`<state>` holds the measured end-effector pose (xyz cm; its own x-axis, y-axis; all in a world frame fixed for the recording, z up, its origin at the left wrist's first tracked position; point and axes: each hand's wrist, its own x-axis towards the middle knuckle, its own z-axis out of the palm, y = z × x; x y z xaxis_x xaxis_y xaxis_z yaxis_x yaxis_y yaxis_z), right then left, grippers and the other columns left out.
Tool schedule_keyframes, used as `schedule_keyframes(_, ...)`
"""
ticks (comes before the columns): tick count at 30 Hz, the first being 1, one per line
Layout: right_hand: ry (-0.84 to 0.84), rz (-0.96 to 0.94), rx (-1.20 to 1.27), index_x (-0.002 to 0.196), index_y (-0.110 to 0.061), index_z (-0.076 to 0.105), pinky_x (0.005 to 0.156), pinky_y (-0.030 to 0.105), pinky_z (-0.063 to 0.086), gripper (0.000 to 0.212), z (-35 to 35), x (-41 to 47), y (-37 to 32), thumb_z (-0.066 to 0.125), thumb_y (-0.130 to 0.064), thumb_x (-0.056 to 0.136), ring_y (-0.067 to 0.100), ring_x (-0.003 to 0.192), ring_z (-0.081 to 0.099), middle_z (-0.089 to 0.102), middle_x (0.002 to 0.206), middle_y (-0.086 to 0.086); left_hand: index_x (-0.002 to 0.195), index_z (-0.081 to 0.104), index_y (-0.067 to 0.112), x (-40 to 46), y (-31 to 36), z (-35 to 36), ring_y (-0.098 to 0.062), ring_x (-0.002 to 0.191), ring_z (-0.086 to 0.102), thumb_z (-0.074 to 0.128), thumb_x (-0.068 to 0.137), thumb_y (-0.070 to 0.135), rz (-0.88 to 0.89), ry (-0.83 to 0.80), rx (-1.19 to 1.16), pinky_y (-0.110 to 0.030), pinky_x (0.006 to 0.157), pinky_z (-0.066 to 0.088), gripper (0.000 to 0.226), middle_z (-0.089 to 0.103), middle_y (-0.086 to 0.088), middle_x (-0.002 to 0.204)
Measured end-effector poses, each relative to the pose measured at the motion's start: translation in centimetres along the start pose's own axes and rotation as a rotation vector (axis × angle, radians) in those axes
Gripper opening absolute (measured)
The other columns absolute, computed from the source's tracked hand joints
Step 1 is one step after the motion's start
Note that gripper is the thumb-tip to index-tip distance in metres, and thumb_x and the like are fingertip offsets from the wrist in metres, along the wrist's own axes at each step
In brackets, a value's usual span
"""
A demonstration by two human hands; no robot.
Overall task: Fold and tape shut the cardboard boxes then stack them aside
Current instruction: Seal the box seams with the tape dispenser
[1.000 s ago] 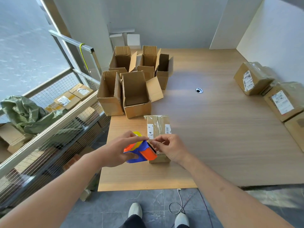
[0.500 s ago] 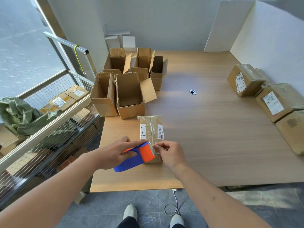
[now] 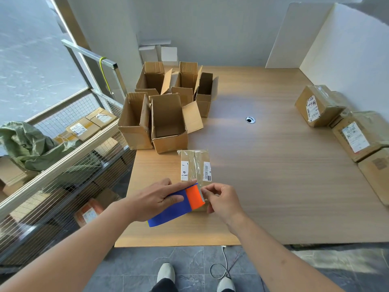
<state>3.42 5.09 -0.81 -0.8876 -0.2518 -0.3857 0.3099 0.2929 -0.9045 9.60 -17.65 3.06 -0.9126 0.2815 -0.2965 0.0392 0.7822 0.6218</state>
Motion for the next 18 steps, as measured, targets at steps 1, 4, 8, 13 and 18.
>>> schedule_keyframes(1,-0.011,0.010,-0.008,0.084,-0.012,0.076,0.055,0.034,0.048,0.013,0.0,0.1,0.0,0.071,-0.014,0.095,0.020,0.046,0.053,0.068,0.064,0.000,0.143,0.008,0.078,0.0,0.0,0.0,-0.013,0.093,0.050,0.034,0.101,0.063,0.003,-0.005,0.004,-0.026,0.084,0.040,0.052,0.048,0.005,0.106)
schedule_keyframes(4,-0.024,0.059,-0.042,0.084,-0.012,0.077,0.052,0.030,0.046,0.013,-0.2,0.3,0.3,0.071,-0.015,0.095,0.019,0.046,0.050,0.066,0.062,-0.001,0.142,0.006,0.079,0.2,0.2,0.1,-0.016,0.094,0.050,0.040,0.099,0.066,-0.004,-0.030,0.054,-0.034,0.090,0.044,0.056,0.047,0.004,0.106)
schedule_keyframes(8,0.013,0.107,-0.054,0.083,-0.014,0.078,0.049,0.028,0.045,0.013,-0.3,0.5,0.8,0.072,-0.016,0.094,0.014,0.042,0.048,0.067,0.063,0.000,0.140,0.003,0.081,0.7,0.3,0.6,-0.016,0.094,0.050,0.038,0.102,0.062,-0.014,-0.049,0.107,-0.036,0.089,0.043,0.055,0.048,0.003,0.103)
schedule_keyframes(13,0.108,0.083,-0.057,0.079,-0.019,0.079,0.049,0.029,0.048,0.014,-1.1,0.3,1.4,0.075,-0.016,0.091,0.011,0.042,0.046,0.072,0.067,-0.001,0.141,0.006,0.080,-0.2,-0.9,-0.2,-0.010,0.095,0.049,0.037,0.104,0.062,-0.038,-0.102,0.093,-0.037,0.092,0.043,0.053,0.049,0.008,0.103)
schedule_keyframes(18,0.247,0.069,-0.062,0.074,-0.020,0.078,0.046,0.027,0.046,0.018,-2.6,0.2,2.4,0.075,-0.017,0.091,0.013,0.042,0.047,0.074,0.073,-0.001,0.140,0.007,0.081,-0.9,-2.2,-1.6,-0.010,0.096,0.051,0.037,0.103,0.062,-0.058,-0.135,0.105,-0.035,0.091,0.044,0.051,0.052,0.007,0.107)
